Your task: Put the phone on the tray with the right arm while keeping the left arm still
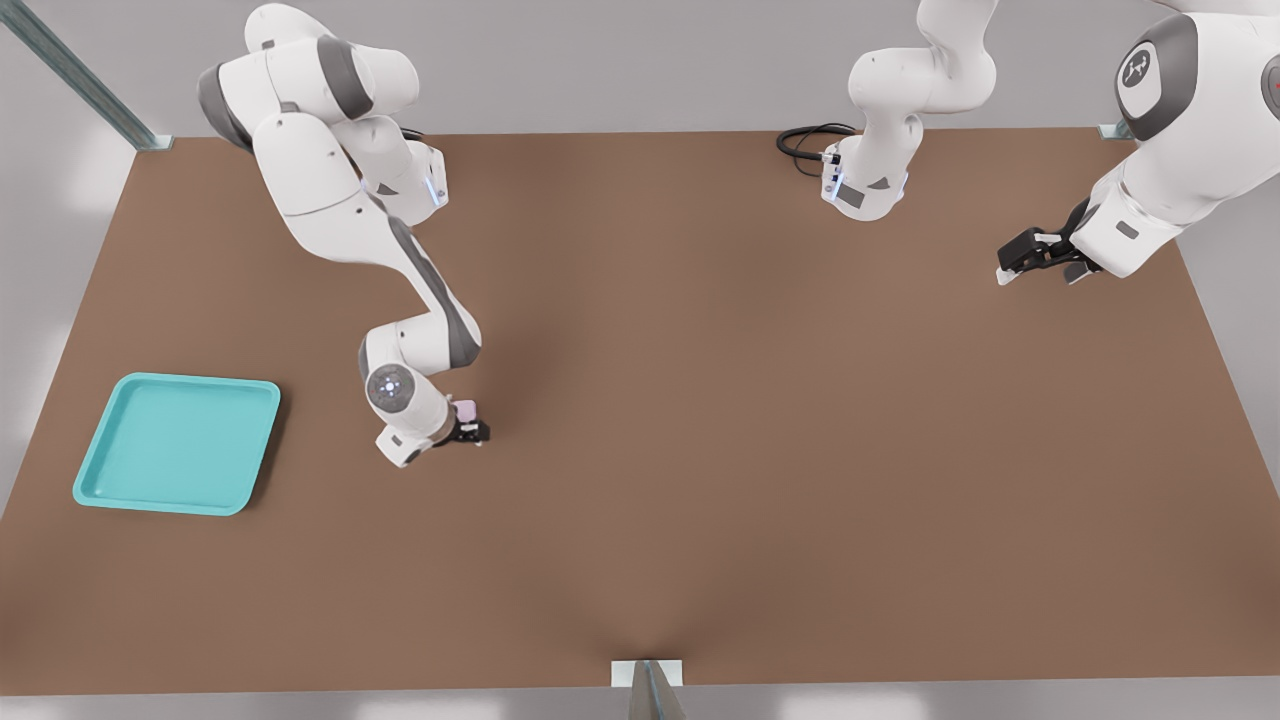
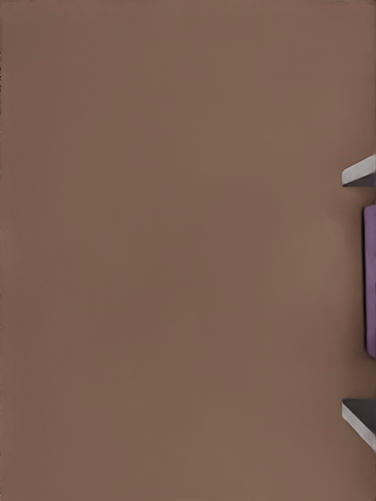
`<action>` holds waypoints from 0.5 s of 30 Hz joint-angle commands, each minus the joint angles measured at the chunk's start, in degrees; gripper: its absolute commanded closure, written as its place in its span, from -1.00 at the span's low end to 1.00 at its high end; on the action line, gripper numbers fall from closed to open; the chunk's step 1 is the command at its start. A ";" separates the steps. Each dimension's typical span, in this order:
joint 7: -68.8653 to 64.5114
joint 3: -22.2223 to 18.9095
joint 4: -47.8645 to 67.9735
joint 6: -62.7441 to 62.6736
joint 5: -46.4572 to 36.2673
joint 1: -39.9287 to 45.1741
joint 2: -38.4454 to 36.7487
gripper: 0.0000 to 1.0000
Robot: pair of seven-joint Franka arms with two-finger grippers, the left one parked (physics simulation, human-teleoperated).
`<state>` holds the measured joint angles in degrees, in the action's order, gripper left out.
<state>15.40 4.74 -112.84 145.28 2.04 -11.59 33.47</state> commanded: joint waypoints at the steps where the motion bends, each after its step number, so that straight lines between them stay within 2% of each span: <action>1: 3.85 0.00 0.07 1.67 0.60 0.25 0.01 -1.00; 12: 4.20 0.09 -3.18 1.41 0.60 -0.63 -1.66 -0.98; 15: 4.20 0.09 -3.18 1.58 0.60 -0.54 -1.31 -0.70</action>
<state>17.93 4.82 -116.02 146.61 2.71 -12.14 32.19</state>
